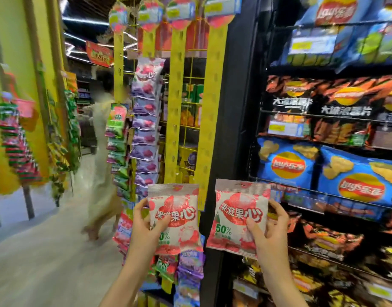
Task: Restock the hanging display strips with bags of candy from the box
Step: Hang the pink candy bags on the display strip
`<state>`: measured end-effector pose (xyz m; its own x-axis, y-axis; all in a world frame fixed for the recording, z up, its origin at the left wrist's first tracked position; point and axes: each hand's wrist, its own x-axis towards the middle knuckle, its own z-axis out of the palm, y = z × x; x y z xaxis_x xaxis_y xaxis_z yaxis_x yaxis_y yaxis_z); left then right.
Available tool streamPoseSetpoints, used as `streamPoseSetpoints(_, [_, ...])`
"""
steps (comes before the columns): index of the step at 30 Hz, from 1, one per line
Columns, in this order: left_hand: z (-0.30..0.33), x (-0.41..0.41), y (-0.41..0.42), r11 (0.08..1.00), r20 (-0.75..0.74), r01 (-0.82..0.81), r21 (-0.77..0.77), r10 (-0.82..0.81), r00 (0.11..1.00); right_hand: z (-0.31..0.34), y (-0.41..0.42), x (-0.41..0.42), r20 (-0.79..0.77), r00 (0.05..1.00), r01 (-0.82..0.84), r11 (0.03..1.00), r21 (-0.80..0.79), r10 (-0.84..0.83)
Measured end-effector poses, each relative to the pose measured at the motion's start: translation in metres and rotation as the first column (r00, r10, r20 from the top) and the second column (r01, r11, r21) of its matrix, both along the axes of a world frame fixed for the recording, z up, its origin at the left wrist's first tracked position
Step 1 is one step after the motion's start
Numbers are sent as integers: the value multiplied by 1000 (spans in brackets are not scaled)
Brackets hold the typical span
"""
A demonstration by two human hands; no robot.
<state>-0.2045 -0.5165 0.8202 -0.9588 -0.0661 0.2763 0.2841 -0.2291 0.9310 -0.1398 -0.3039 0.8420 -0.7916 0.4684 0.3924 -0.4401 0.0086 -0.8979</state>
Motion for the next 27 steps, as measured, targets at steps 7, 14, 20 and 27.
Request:
streamPoseSetpoints(7, [-21,-65,-37,997,-33,-62,-46,60,998,-15,-25,-74,3,999,40,981,191,-41])
streamPoseSetpoints(14, [-22,-157,-55,984,-59,5,-179,-16,998,-15,-39,-153,18,1000,20,989,150,-23])
streamPoseSetpoints(20, [-26,-216,-62,973,-19,75,-217,-81,997,-15,-46,-193,16,997,68,989,131,-71])
streamPoseSetpoints(27, [-35,-258,-52,943,-51,218,-253,-238,970,-20,-51,-208,23,981,190,975,116,-194])
